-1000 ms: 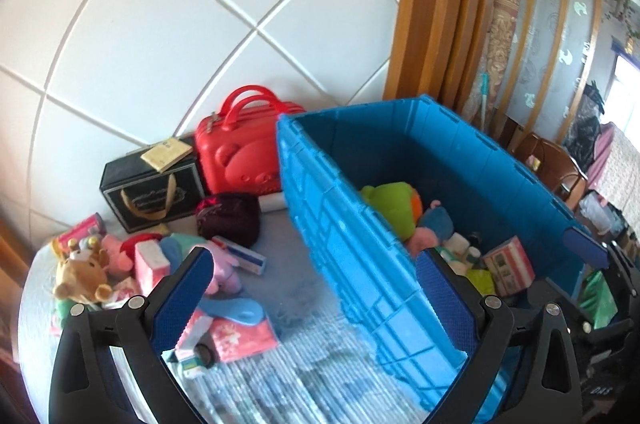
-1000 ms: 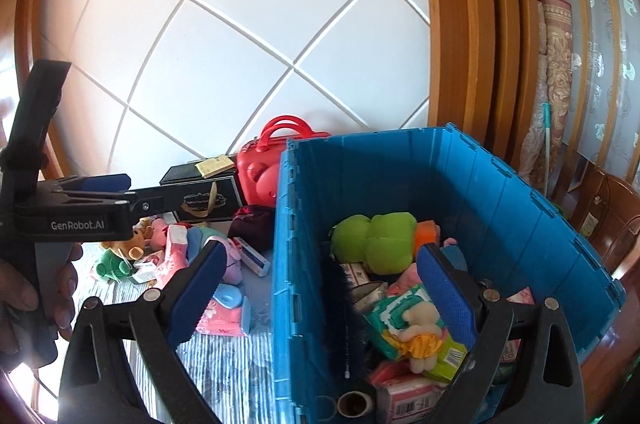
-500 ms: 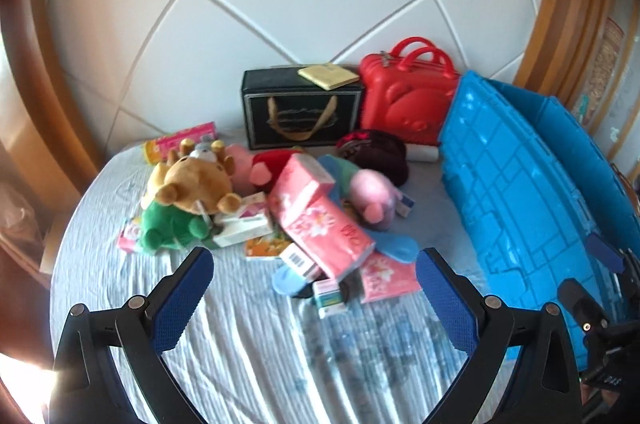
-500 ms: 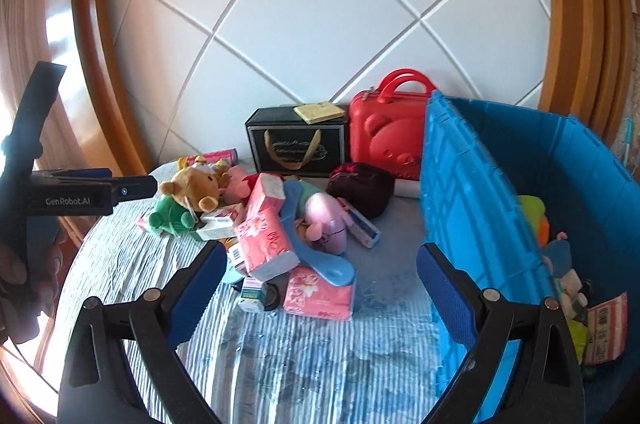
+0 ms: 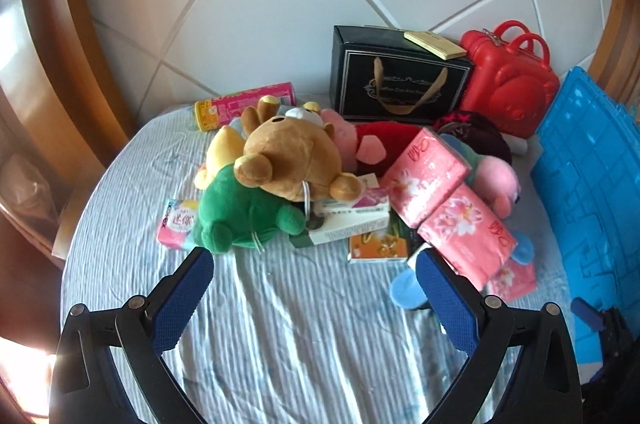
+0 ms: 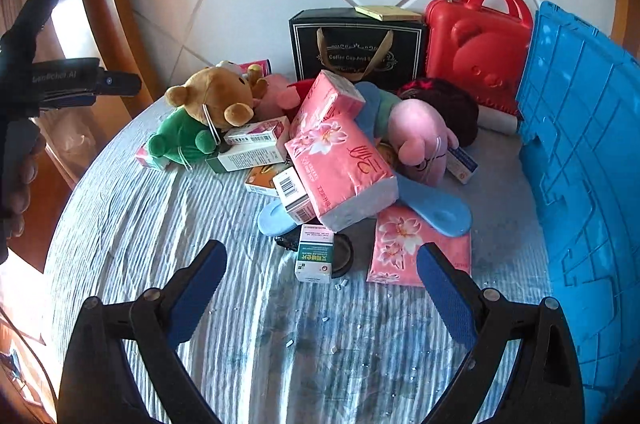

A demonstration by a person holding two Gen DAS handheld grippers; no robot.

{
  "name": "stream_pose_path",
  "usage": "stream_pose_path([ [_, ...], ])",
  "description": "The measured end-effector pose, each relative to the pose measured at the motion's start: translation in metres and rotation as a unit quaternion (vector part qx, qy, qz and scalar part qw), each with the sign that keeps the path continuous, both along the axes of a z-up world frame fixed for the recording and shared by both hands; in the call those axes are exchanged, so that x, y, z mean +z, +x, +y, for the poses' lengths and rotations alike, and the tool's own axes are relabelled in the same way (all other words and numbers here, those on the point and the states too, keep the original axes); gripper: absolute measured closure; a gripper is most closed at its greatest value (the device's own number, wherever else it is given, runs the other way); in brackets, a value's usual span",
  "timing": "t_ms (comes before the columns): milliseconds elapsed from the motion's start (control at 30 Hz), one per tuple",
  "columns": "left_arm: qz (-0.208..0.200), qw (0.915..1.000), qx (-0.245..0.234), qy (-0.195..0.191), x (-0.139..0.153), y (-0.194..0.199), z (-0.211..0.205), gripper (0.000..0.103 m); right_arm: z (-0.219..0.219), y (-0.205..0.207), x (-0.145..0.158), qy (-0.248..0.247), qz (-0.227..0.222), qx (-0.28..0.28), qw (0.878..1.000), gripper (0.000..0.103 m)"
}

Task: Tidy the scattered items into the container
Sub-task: 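Grasp the brown plush bear with the left gripper, then grasp the white-and-green medicine box with the right gripper while the left gripper holds the bear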

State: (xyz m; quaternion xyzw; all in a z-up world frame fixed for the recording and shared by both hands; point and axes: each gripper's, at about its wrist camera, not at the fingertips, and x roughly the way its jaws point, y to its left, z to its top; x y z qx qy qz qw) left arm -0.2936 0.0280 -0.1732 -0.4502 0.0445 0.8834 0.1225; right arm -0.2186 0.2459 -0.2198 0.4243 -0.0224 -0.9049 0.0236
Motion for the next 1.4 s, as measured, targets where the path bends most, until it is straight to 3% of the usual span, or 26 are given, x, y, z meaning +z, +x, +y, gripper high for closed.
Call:
stream_pose_path([
  [333, -0.019, 0.9995, -0.026, -0.002, -0.066, -0.107, 0.019, 0.001, -0.013, 0.002, -0.025, 0.011, -0.030, -0.016, 0.999, 0.006],
  [600, -0.027, 0.9984, 0.009, -0.049, -0.101, -0.153, 0.036, 0.001, -0.007, 0.019, -0.024, 0.019, -0.037, -0.033, 0.999, 0.006],
  [833, -0.073, 0.9962, 0.013, -0.046, -0.134, -0.184, 0.043, 0.000, 0.004, 0.026, -0.030, 0.025, -0.051, -0.045, 0.997, 0.006],
  [933, -0.074, 0.9971, 0.016, -0.009, -0.132, -0.186, 0.036, 0.003, 0.006, 0.026, -0.030, 0.026, -0.051, -0.046, 0.997, 0.006],
  [1067, -0.063, 0.9980, 0.001, 0.008, -0.127, -0.177, 0.028, 0.021, 0.004, 0.022, -0.032, 0.027, -0.052, -0.042, 0.997, 0.006],
  [1400, -0.036, 0.9981, -0.020, 0.045, -0.094, -0.124, 0.007, 0.028, -0.011, -0.001, -0.036, 0.030, -0.044, -0.023, 0.998, 0.006],
])
